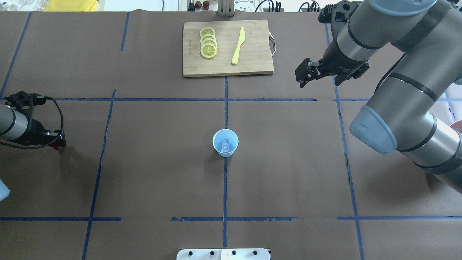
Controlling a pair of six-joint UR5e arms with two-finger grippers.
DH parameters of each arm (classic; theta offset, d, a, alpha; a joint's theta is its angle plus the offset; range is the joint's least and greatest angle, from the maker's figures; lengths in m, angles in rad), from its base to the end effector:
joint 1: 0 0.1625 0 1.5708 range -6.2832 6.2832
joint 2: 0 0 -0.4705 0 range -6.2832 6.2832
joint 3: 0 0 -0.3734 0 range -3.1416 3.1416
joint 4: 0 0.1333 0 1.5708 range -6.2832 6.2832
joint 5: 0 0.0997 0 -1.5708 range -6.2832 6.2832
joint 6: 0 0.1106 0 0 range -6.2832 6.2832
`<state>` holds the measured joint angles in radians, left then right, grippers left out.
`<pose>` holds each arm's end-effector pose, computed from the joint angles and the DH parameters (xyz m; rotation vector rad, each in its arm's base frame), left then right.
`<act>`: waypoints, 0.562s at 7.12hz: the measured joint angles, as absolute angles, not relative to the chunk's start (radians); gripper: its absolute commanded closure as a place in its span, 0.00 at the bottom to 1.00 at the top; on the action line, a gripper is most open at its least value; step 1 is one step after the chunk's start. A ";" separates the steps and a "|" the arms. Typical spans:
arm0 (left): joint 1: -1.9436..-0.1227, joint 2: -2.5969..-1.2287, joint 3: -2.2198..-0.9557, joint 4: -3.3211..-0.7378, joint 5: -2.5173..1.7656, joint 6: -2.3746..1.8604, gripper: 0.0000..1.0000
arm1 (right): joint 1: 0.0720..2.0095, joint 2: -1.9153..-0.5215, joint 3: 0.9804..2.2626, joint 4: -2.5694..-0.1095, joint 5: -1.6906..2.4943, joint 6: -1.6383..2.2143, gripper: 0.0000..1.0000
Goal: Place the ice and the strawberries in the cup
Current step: 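Close the left gripper on the red strawberry and lift it, then carry the strawberry with the left gripper over the light-blue cup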
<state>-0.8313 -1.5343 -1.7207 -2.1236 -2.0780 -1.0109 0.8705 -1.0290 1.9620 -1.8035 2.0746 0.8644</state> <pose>0.2727 -0.4171 0.6048 0.0428 0.8123 -0.0874 -0.3279 -0.5130 0.2754 0.1454 -0.8244 -0.0220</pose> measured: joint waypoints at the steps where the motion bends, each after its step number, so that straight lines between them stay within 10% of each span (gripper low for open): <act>1: -0.851 -1.543 -1.762 -2.069 -2.110 -1.008 0.99 | 0.873 -1.032 1.966 -1.804 2.075 0.863 0.01; 4: -0.880 -1.747 -1.927 -1.641 -2.133 -1.002 0.99 | 0.926 -1.086 1.982 -1.803 2.111 0.800 0.01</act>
